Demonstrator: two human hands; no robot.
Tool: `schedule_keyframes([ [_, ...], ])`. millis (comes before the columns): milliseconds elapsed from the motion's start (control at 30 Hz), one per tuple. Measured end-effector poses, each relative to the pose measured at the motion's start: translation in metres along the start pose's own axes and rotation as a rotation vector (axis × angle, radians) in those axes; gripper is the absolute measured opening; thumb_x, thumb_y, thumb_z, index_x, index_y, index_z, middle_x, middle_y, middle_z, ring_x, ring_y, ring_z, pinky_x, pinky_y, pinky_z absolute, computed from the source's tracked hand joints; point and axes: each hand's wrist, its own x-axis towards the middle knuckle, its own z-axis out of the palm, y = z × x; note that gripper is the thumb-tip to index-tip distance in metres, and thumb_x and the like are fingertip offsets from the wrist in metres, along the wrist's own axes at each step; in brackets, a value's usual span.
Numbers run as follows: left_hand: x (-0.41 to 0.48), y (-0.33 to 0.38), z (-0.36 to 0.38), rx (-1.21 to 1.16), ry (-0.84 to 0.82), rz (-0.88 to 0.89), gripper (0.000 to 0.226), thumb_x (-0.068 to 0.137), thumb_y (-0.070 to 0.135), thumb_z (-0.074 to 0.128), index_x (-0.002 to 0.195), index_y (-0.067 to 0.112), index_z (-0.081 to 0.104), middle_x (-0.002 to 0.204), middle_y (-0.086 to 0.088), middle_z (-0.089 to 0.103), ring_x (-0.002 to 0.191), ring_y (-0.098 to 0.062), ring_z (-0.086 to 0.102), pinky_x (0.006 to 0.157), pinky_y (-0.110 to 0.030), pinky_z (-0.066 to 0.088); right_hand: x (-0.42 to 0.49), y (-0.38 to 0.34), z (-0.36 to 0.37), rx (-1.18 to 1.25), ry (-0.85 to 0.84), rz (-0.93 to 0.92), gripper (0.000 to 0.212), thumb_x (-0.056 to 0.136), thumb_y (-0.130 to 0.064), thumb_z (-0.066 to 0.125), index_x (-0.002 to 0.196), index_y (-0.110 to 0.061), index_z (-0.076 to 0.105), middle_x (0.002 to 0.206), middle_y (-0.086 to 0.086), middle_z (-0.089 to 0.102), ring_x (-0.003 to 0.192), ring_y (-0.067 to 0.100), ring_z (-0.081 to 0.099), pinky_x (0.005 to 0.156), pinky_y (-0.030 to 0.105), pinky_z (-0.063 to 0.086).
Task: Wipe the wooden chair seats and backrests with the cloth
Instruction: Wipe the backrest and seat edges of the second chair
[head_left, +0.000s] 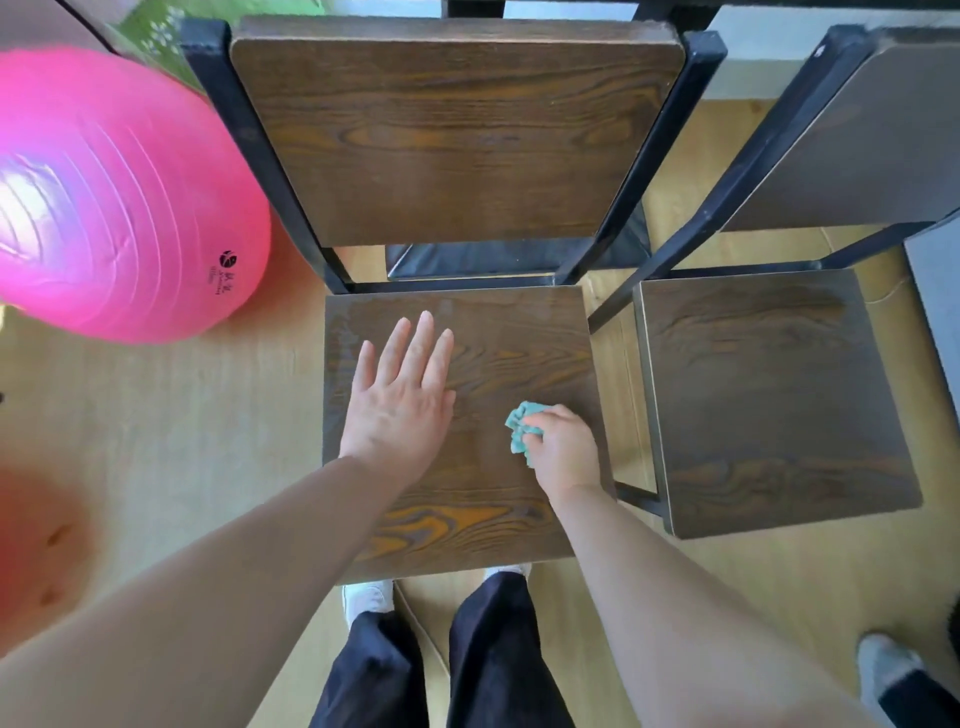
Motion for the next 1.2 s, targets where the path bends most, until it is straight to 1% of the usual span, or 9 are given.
schedule_keyframes([
  [100,-0.008,-0.006,-0.011,0.002,0.007,0.01,0.064,0.103,0.04,0.028,0.157,0.021,0.0,0.167,-0.004,-0.003,0.153,-0.025,-0.003,0.123,-0.051,0.007,-0.002,-0.006,-0.013,0.185,0.033,0.063,0.023,0.093,-0.013,0.063,0.115,-0.014,0.072,0.122,0.0,0.061,0.104,0.019,0.062,0.086,0.028,0.057],
  [300,0.0,-0.007,-0.059,0.014,0.055,0.032,0.063,0.102,0.041,0.028,0.158,0.019,0.009,0.167,-0.005,0.001,0.153,-0.025,0.0,0.122,-0.052,0.01,0.002,-0.033,-0.094,0.516,0.263,0.085,0.02,0.089,-0.018,0.07,0.109,-0.023,0.073,0.115,-0.01,0.062,0.094,0.007,0.063,0.064,0.003,0.048],
  [433,0.02,0.004,-0.104,0.017,0.162,0.049,0.065,0.098,0.038,0.045,0.156,0.017,0.023,0.165,-0.007,0.018,0.151,-0.028,0.016,0.118,-0.054,0.021,0.018,-0.065,-0.177,0.607,0.417,-0.019,0.019,0.088,-0.017,0.07,0.105,-0.023,0.074,0.106,-0.008,0.064,0.091,0.008,0.063,0.069,0.001,0.044],
  [500,0.032,0.009,-0.124,0.013,0.221,0.057,0.065,0.098,0.037,0.049,0.155,0.017,0.025,0.163,-0.008,0.022,0.15,-0.029,0.02,0.117,-0.055,0.026,0.027,-0.081,-0.22,0.606,0.482,-0.081,0.02,0.088,-0.019,0.07,0.107,-0.025,0.073,0.105,-0.011,0.062,0.09,0.006,0.062,0.071,0.003,0.045],
  [600,0.051,0.015,-0.148,0.009,0.277,0.069,0.067,0.097,0.035,0.05,0.155,0.017,0.022,0.163,-0.009,0.022,0.15,-0.03,0.018,0.117,-0.056,0.025,0.042,-0.102,-0.275,0.553,0.59,-0.177,0.021,0.089,-0.022,0.071,0.11,-0.025,0.072,0.108,-0.014,0.058,0.087,-0.003,0.059,0.066,-0.002,0.042],
  [733,0.072,0.025,-0.165,-0.004,0.3,0.042,0.065,0.099,0.037,0.044,0.156,0.018,0.021,0.164,-0.008,0.018,0.152,-0.029,0.014,0.118,-0.055,0.022,0.066,-0.122,-0.322,0.397,0.654,-0.268,0.022,0.088,-0.02,0.071,0.11,-0.02,0.073,0.115,-0.011,0.058,0.093,0.001,0.056,0.075,0.001,0.039],
  [900,0.079,0.029,-0.161,-0.018,0.303,0.042,0.066,0.099,0.039,0.043,0.157,0.019,0.019,0.165,-0.008,0.017,0.152,-0.03,0.013,0.119,-0.054,0.02,0.09,-0.128,-0.325,0.313,0.567,-0.243,0.025,0.092,-0.019,0.067,0.117,-0.017,0.071,0.125,-0.001,0.063,0.102,0.008,0.06,0.072,0.004,0.042],
  [1033,0.074,0.023,-0.15,-0.006,0.286,0.059,0.067,0.097,0.036,0.051,0.155,0.017,0.024,0.163,-0.01,0.022,0.151,-0.031,0.017,0.117,-0.055,0.024,0.099,-0.13,-0.319,0.283,0.529,-0.209,0.028,0.093,-0.023,0.065,0.121,-0.019,0.069,0.123,0.001,0.067,0.106,0.012,0.063,0.073,0.01,0.043],
  [1200,0.065,0.002,-0.142,0.004,0.241,0.022,0.067,0.098,0.036,0.049,0.156,0.017,0.021,0.164,-0.009,0.019,0.152,-0.03,0.014,0.119,-0.055,0.022,0.103,-0.142,-0.317,0.251,0.523,-0.152,0.027,0.093,-0.026,0.064,0.119,-0.019,0.07,0.12,0.001,0.068,0.104,0.014,0.064,0.076,0.019,0.05],
])
